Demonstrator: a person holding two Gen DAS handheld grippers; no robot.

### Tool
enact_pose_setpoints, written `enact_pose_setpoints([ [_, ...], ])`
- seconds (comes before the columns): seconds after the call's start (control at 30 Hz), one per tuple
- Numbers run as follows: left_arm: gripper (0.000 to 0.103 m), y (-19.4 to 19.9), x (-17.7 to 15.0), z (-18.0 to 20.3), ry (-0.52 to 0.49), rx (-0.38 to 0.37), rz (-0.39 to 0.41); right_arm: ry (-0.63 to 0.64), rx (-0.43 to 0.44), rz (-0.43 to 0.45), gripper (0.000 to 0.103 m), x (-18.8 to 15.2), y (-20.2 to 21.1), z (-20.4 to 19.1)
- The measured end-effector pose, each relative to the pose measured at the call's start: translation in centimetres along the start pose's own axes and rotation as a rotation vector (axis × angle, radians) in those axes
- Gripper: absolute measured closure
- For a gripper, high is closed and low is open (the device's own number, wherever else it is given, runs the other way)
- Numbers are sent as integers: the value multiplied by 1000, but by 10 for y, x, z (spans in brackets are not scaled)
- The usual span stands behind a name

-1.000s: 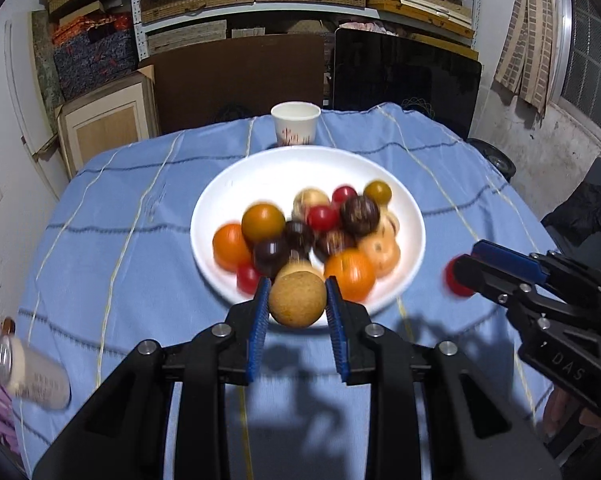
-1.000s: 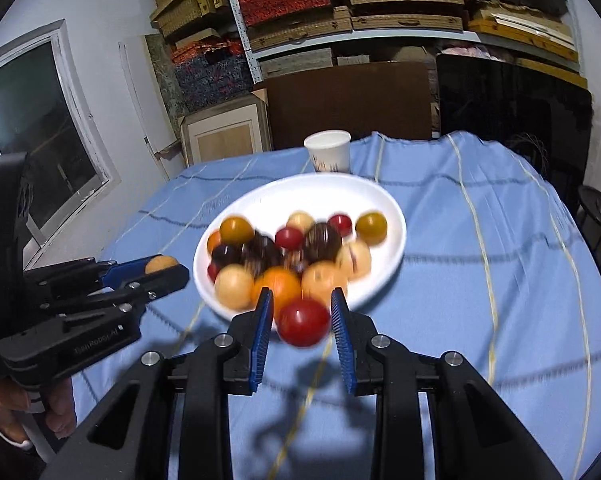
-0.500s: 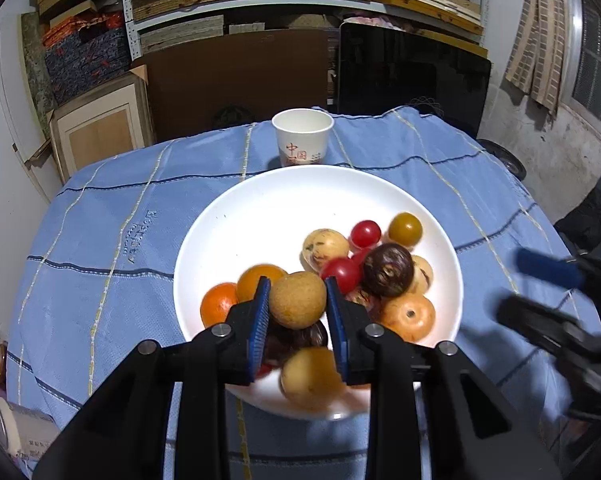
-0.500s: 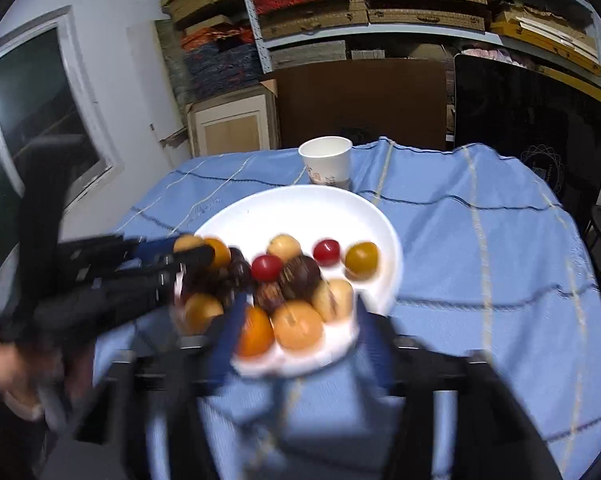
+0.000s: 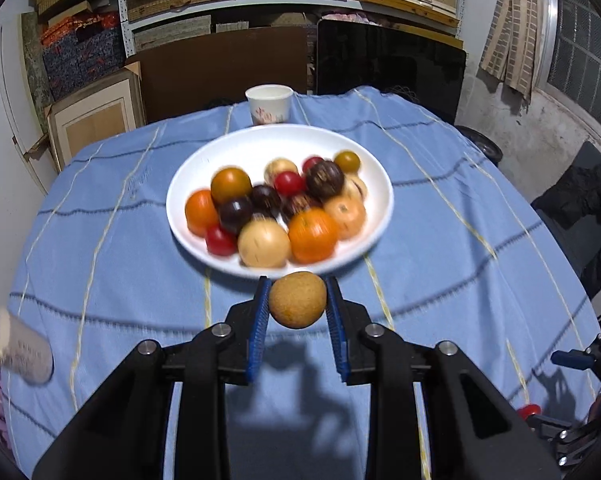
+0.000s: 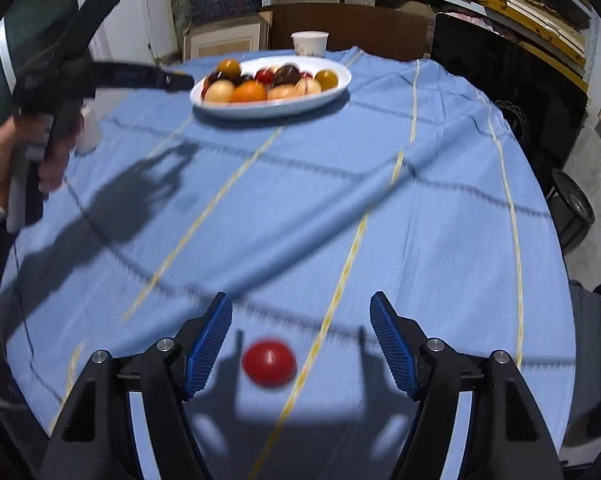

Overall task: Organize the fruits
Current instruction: 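Carry the brown fruit and tomato onto the white plate and open both tools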

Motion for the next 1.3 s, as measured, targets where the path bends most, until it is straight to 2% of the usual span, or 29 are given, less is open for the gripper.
enact_pose_setpoints([
  [0.13, 76, 11, -23, 9, 14, -16, -16, 19, -3, -40, 47, -22, -6, -11],
  [0.23, 76, 14, -36, 12, 18, -21, -24, 24, -19, -62, 69, -32, -12, -16],
  [0.27, 76, 15, -40, 13, 17, -25, -28, 28, -26, -62, 72, -34, -13, -18],
  [0.47, 76, 12, -47, 10, 14, -24, -44, 29, -32, -36, 73, -23, -13, -21],
  [0.57, 76, 9, -42, 5, 10, -23, -44, 41, -10, 18, 73, 7, -6, -26],
  [0.73, 76, -4, -22, -8, 6, -19, -47, 41, 95, 140, 73, 97, -8, -43],
  [0.87, 76, -23, 11, -20, -5, -7, -44, -33, 183, 189, 73, 184, -39, -47],
  [0.97, 76, -40, 45, -31, -8, -1, -23, -52, 191, 196, 73, 233, -72, -50],
  [1.13, 76, -81, 80, -48, 14, -4, -48, -116, 235, 154, 73, 273, -120, -48],
  [1.27, 76, -98, 94, -47, -23, 14, -47, -149, 270, 129, 72, 288, -141, -48],
  [1.3, 76, -102, 95, -46, -29, 13, -55, -163, 267, 123, 64, 291, -146, -46],
])
Point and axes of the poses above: each gripper's, at about its wrist camera, not at the fingertips, and y roughly against the way its jaws point, z to its right, x to its top, the point moved 8 cm from there along -y, roughly the way its jaws point, and after that the axes turned 5 degrees about -y, right-handed, at the moved point
